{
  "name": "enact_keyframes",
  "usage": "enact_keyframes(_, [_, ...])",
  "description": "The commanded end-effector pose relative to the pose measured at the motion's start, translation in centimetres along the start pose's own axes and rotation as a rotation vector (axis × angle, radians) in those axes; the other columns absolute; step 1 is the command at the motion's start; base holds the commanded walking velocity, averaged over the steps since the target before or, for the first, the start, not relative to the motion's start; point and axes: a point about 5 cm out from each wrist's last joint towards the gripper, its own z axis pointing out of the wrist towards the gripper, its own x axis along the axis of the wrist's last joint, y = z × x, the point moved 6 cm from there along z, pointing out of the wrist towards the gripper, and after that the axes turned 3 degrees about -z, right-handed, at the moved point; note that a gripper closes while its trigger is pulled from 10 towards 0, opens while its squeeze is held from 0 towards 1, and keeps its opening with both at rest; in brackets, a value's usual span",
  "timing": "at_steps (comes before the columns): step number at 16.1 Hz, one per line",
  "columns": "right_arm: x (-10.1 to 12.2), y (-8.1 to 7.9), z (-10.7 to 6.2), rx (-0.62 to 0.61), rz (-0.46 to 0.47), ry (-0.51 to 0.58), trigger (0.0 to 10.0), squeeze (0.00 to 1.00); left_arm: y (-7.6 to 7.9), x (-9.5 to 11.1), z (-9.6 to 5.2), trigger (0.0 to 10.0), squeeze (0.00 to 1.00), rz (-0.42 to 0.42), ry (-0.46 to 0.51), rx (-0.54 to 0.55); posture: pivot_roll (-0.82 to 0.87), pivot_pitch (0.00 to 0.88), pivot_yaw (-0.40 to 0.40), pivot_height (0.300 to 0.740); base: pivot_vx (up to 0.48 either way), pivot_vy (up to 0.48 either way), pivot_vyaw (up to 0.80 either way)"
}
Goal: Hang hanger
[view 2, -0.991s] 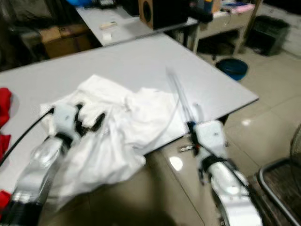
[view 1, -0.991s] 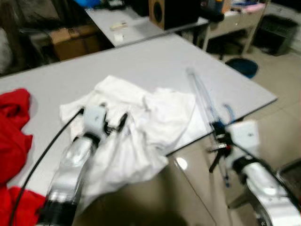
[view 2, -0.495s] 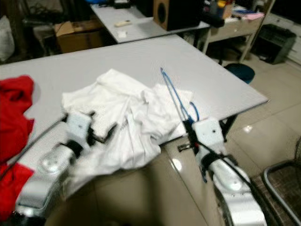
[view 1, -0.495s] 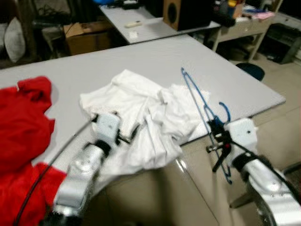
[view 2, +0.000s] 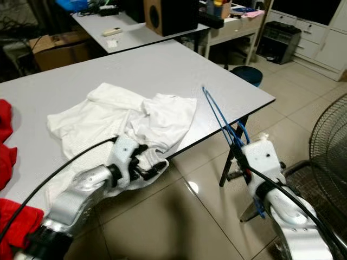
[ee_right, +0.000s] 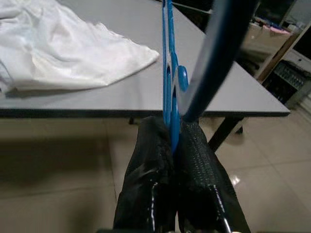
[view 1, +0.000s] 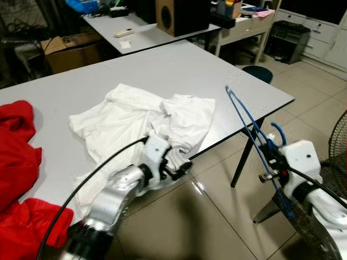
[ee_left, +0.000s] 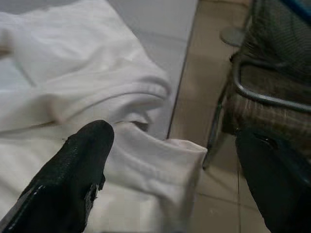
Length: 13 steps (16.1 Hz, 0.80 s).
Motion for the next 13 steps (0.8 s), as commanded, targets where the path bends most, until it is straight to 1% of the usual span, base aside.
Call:
enact_keyframes(1, [0.7,0.8,-0.6,-0.008,-0.018,0.020,10.0,0.00,-0.8,-0.3,0.5,10.0,0.00,0.045,-0.034,0.042,-0.19,0.000,0.059,0.740,0.000,0.000,0.00])
enact_keyframes(2, [0.8,1.1,-1.0,-0.011,-0.028,0.016,10.0,0.00,-2.8,-1.0,0.6,8.5,0.00,0.088,-0.089,0.149,-0.20,0.000,0.062,0.740,0.000,0.000,0.00])
enact_keyframes(3, [0.8,1.2,-1.2,-0.012,-0.030,0.016,10.0,0.00,-3.4,-1.1,0.5,1.1,0.00,0.102,-0.097,0.180,-0.20,0.000,0.065,0.740,0.000,0.000,0.00])
enact_keyframes(4, [0.8,1.2,-1.3,-0.011,-0.032,0.016,10.0,0.00,-4.1,-1.2,0.3,0.0,0.00,0.116,-0.102,0.205,-0.20,0.000,0.066,0.740,0.000,0.000,0.00])
enact_keyframes(5, [0.8,1.2,-1.5,-0.009,-0.034,0.015,10.0,0.00,-4.5,-1.2,0.0,0.0,0.00,0.115,-0.102,0.217,-0.20,0.000,0.065,0.740,0.000,0.000,0.00])
enact_keyframes(6, [0.8,1.2,-1.5,-0.008,-0.034,0.015,10.0,0.00,-4.7,-1.1,-0.1,0.0,0.00,0.111,-0.099,0.220,-0.20,0.000,0.065,0.740,0.000,0.000,0.00])
enact_keyframes(8, [0.7,1.2,-1.6,-0.005,-0.035,0.014,10.0,0.00,-5.2,-0.2,-0.3,0.0,0.00,0.085,-0.060,0.221,-0.20,0.000,0.064,0.740,0.000,0.000,0.00])
enact_keyframes(11, [0.8,1.1,-1.6,-0.001,-0.036,0.016,10.0,0.00,-5.1,0.2,-0.5,0.0,0.00,0.075,-0.052,0.199,-0.20,0.000,0.064,0.740,0.000,0.000,0.00])
enact_keyframes(13, [0.8,1.0,-1.5,0.001,-0.037,0.017,10.0,0.00,-5.2,-0.1,-0.7,0.0,0.00,0.075,-0.067,0.185,-0.19,0.000,0.063,0.740,0.000,0.000,0.00])
